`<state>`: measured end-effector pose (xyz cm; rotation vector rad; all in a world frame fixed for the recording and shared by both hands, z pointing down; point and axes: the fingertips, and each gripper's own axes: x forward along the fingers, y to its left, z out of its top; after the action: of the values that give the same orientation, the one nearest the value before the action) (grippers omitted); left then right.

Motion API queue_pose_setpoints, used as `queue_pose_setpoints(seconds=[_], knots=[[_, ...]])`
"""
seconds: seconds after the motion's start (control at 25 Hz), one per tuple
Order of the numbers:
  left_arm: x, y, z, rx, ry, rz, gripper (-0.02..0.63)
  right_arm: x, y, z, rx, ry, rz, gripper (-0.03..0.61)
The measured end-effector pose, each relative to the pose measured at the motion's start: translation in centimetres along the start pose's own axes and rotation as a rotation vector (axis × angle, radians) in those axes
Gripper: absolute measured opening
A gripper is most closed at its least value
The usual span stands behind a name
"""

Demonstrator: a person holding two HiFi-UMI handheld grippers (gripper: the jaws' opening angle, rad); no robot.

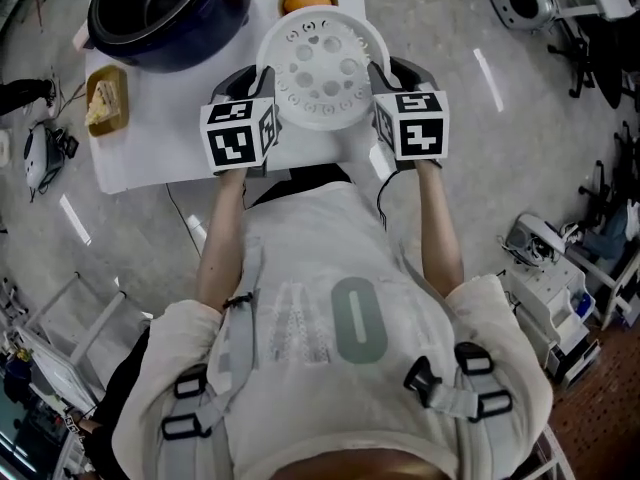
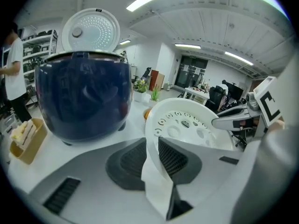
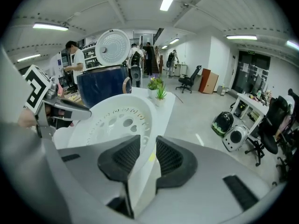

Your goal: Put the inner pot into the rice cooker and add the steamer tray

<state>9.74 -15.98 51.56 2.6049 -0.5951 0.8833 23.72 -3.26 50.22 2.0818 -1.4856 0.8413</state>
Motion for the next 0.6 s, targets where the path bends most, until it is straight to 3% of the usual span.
queue_pose_setpoints(seconds=[0.6], knots=[[-7.3,5.0,16.7,0.075,-0.336,0.131,0.089,-1.9,1.5,18.1,-0.17,-0.277,0.02,0.124]])
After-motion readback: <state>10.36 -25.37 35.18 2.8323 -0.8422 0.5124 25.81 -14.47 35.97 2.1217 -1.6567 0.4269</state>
